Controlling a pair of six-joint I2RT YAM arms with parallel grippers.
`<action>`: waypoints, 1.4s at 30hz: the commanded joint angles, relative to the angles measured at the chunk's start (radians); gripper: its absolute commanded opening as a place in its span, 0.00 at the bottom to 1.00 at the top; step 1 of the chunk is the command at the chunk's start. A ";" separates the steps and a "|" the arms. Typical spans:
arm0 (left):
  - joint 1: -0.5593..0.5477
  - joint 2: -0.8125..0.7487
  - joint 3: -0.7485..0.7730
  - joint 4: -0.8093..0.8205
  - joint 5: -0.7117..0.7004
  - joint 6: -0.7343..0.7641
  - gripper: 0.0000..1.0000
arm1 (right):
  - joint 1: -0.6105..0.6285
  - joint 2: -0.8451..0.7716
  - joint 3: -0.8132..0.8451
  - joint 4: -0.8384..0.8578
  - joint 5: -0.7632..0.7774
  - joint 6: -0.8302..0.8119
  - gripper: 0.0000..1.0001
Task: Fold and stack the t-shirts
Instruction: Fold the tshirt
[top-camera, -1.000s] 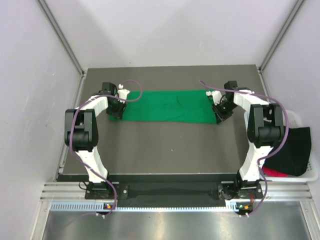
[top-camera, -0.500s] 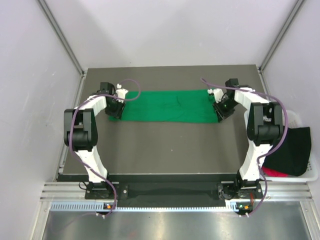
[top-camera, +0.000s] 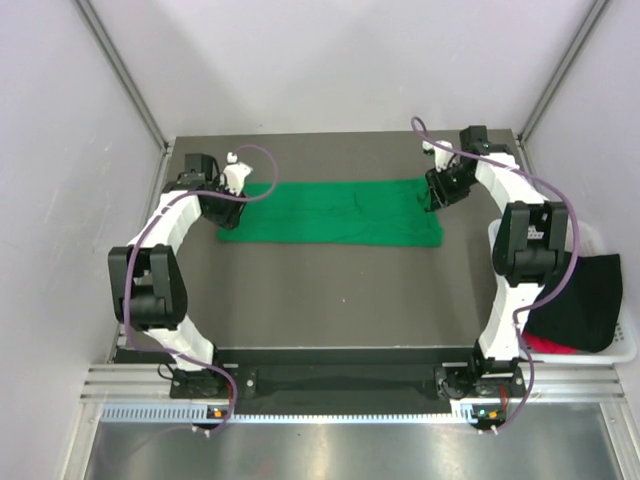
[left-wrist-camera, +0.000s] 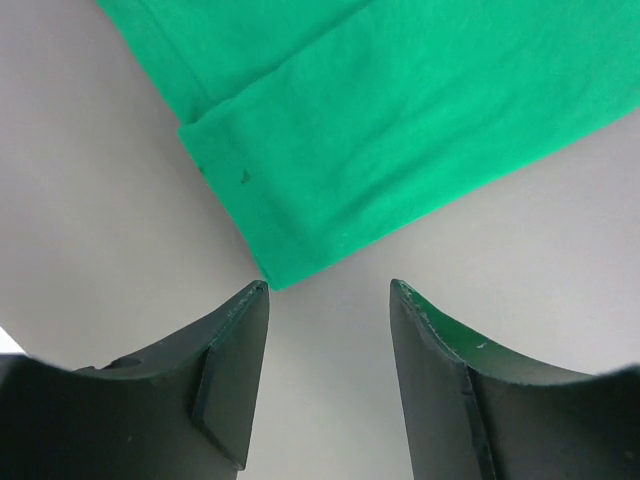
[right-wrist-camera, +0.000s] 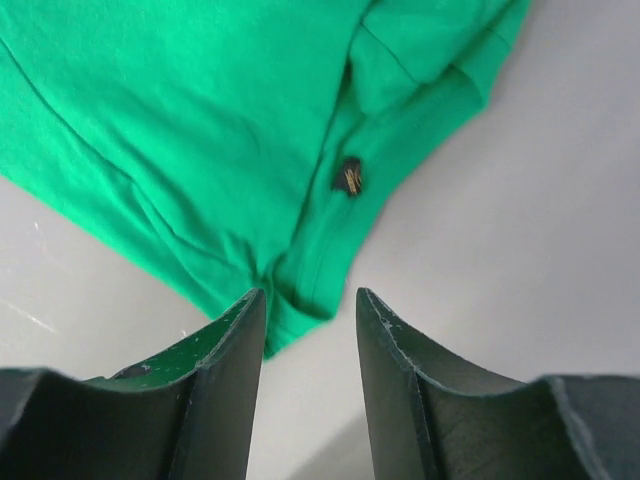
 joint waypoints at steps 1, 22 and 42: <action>0.004 0.050 -0.008 -0.046 -0.018 0.126 0.57 | -0.007 0.070 0.044 -0.031 -0.071 0.050 0.42; 0.061 0.255 0.107 -0.040 -0.041 -0.015 0.56 | -0.006 0.116 0.056 0.026 -0.102 0.082 0.42; 0.107 0.358 0.191 -0.106 0.070 -0.093 0.12 | 0.009 0.245 0.142 0.050 -0.072 0.130 0.38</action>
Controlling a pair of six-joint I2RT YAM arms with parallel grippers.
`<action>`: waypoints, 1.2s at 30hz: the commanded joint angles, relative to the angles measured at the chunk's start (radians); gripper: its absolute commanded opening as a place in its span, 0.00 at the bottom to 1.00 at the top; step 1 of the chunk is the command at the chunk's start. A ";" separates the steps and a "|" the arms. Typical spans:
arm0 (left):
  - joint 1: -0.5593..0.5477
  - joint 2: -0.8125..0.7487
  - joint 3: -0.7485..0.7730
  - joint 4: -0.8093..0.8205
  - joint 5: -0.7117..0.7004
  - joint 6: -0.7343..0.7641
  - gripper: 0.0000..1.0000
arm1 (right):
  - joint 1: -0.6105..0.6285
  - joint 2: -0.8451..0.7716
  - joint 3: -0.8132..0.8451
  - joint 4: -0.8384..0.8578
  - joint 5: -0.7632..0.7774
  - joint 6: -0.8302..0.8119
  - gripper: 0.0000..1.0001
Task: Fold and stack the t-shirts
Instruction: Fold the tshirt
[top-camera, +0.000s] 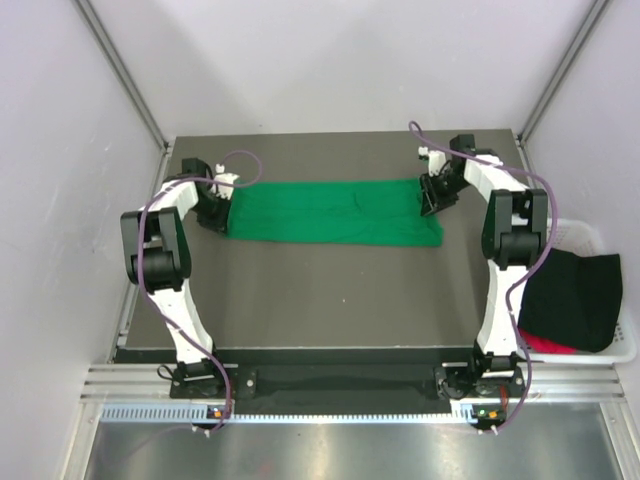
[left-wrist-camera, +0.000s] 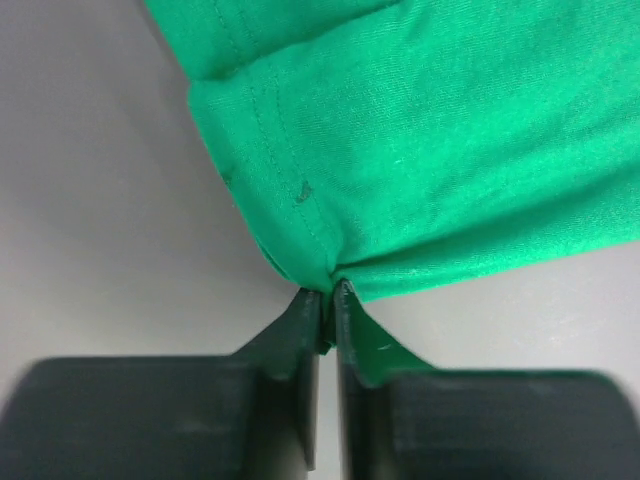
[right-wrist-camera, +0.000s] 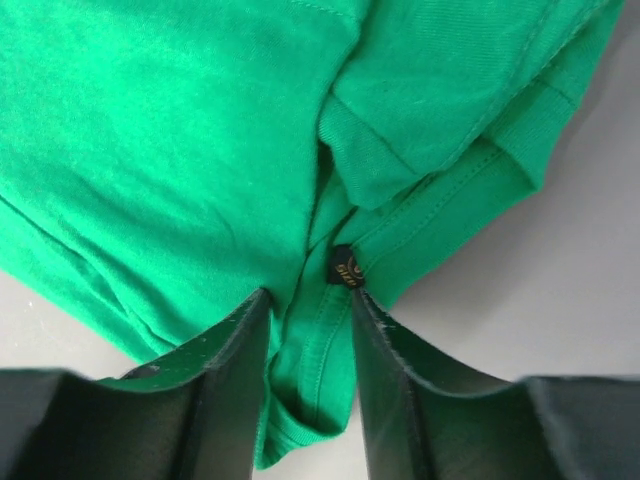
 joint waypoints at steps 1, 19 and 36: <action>0.001 0.028 0.027 -0.041 0.052 -0.008 0.07 | 0.007 0.039 0.044 0.010 0.014 0.014 0.34; -0.016 -0.234 -0.220 -0.157 0.031 0.032 0.00 | 0.030 0.271 0.397 -0.058 0.211 0.072 0.04; -0.218 -0.399 -0.391 -0.326 0.071 0.081 0.25 | 0.107 0.424 0.621 0.056 0.324 0.068 0.02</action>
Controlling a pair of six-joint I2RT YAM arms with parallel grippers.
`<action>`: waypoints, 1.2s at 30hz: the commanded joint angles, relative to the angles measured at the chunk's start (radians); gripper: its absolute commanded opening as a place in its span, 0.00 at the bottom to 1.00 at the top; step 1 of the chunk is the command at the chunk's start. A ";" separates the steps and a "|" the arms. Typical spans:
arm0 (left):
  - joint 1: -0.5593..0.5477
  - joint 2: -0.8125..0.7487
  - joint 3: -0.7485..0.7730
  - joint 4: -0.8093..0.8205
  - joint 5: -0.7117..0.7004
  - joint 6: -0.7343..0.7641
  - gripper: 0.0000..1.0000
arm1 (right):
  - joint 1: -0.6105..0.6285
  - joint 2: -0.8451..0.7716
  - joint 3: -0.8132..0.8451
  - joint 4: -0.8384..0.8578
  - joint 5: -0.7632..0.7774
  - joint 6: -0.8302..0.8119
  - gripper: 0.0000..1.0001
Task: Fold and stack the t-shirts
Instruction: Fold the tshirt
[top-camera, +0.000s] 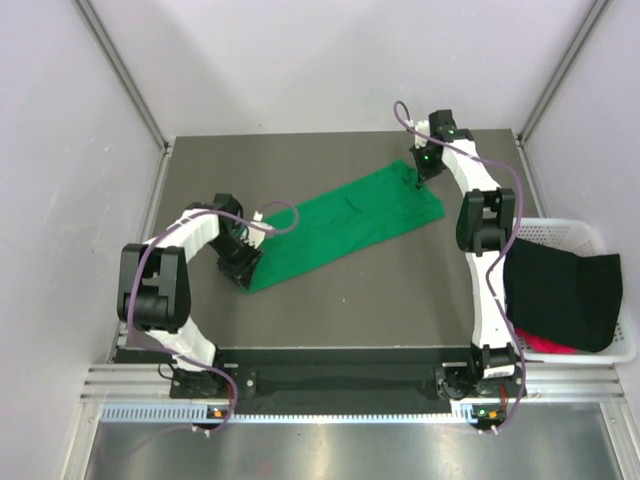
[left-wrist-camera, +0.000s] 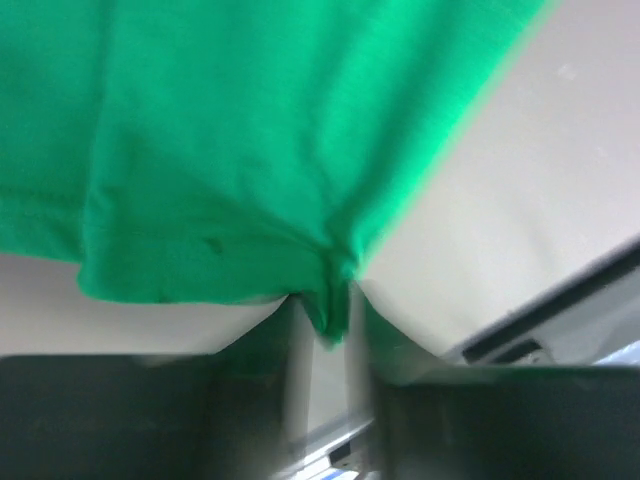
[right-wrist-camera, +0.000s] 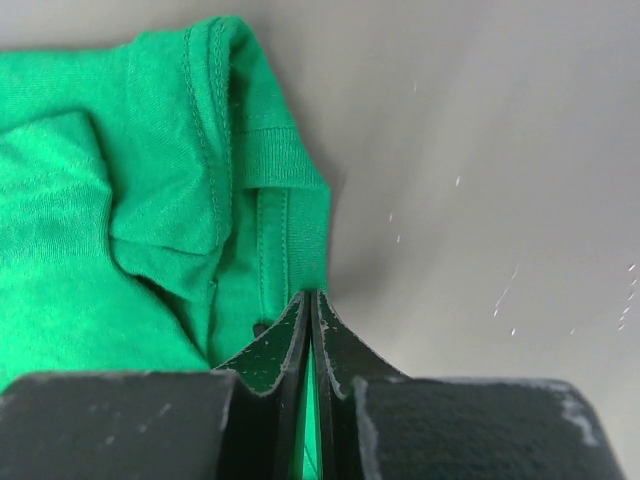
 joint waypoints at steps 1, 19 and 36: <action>-0.022 -0.082 -0.012 -0.073 0.038 -0.015 0.51 | 0.031 0.070 0.016 0.104 0.061 -0.005 0.02; 0.053 0.104 0.333 0.053 -0.103 -0.050 0.75 | 0.007 -0.564 -0.579 0.279 0.128 0.056 0.36; 0.128 0.360 0.470 0.131 -0.063 -0.050 0.79 | -0.005 -0.783 -1.075 0.271 -0.046 0.060 0.35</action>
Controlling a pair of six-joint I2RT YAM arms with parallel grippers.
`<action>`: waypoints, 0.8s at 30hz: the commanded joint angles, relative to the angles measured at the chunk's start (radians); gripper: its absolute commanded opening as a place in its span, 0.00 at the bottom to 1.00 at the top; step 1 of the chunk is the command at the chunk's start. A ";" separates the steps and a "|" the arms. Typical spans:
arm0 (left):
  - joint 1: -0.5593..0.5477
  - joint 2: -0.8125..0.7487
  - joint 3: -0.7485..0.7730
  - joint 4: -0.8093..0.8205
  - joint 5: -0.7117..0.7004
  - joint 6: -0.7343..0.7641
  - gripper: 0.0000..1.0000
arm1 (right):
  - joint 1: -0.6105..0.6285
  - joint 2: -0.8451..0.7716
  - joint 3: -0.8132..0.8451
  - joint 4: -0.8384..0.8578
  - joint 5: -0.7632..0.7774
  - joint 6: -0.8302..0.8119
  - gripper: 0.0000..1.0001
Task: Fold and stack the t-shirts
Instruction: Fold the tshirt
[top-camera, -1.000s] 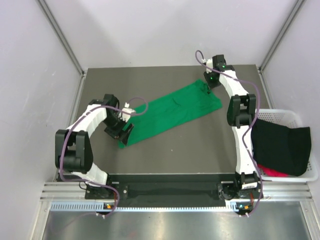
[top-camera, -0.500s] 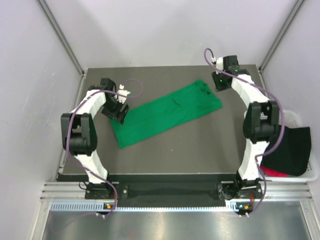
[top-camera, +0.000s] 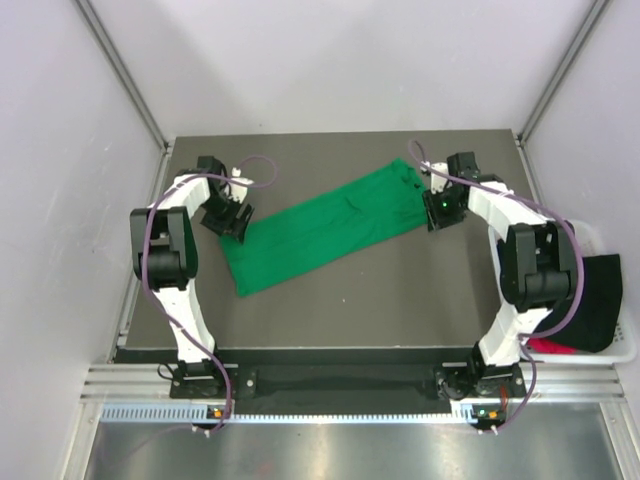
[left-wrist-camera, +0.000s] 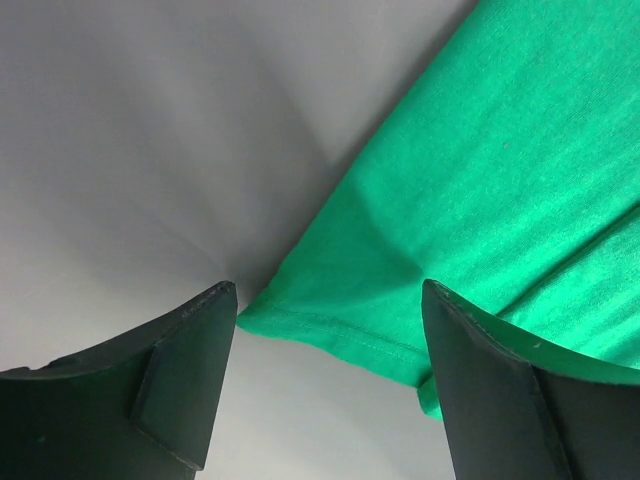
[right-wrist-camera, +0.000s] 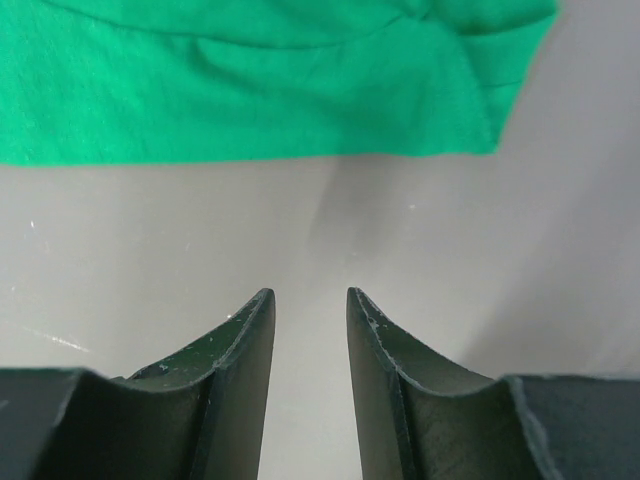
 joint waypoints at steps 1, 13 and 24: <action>0.009 0.019 0.037 0.025 0.028 -0.003 0.78 | -0.015 0.017 0.010 0.029 -0.043 0.019 0.35; 0.029 0.020 -0.039 0.008 0.037 0.012 0.19 | -0.093 0.212 0.162 0.009 -0.092 0.105 0.40; 0.029 -0.041 -0.113 -0.009 0.020 0.021 0.00 | -0.141 0.260 0.234 0.006 -0.216 0.122 0.39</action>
